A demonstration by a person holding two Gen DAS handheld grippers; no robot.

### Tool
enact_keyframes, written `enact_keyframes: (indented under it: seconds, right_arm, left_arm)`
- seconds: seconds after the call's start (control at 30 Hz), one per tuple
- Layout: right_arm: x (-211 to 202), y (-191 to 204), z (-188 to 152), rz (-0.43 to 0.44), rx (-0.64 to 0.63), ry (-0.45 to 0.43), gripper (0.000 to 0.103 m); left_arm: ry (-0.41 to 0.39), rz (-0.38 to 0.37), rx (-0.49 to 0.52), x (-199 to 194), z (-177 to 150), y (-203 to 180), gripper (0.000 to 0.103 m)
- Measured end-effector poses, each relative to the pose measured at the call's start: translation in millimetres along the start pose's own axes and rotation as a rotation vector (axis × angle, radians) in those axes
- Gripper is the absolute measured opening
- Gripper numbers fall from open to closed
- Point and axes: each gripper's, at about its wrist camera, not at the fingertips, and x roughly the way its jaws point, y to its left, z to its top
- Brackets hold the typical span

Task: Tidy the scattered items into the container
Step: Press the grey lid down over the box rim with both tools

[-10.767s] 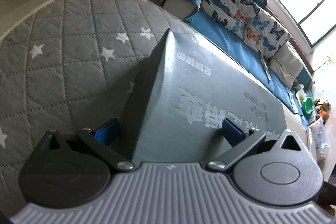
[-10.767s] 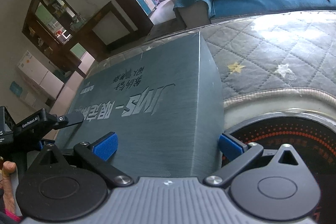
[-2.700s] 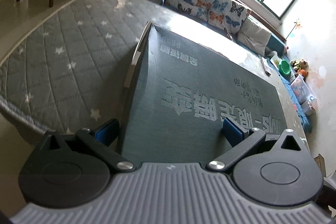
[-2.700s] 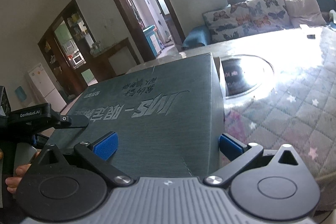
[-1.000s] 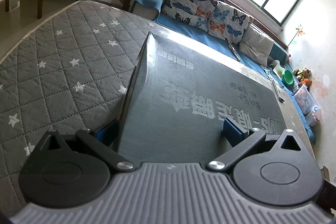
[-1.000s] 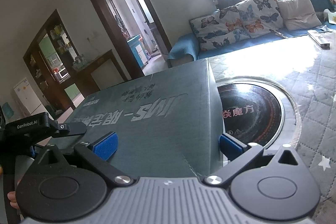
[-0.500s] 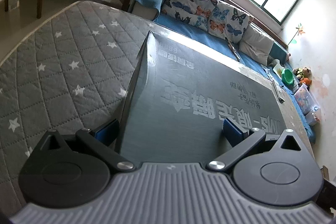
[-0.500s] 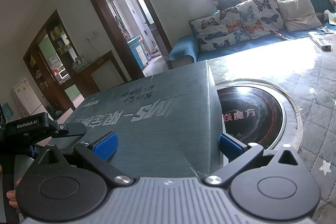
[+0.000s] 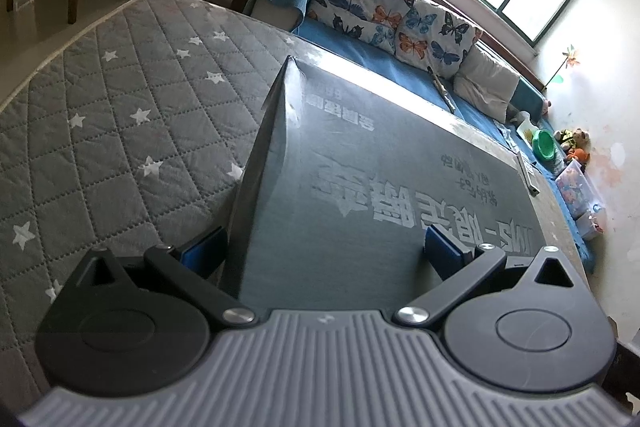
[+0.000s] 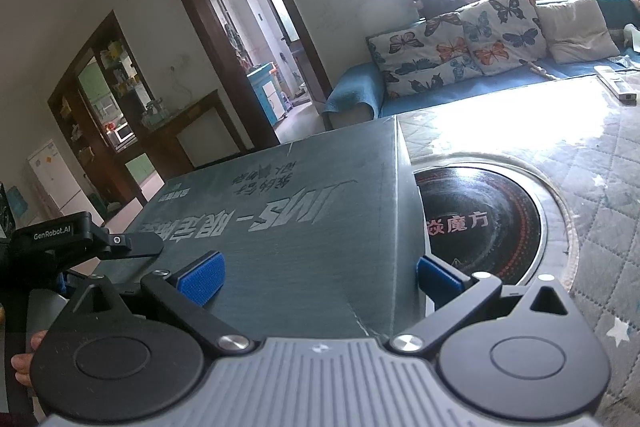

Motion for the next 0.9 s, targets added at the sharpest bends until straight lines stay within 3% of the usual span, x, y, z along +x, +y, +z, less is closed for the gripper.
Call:
enact_keyframes:
  seconds: [0.9]
  right_arm:
    - [8.2,-11.9,-9.2,0.003,0.036,0.033,0.103]
  left_arm:
    - [0.019,0.03,0.034,74.4,23.7,52.1,0.103]
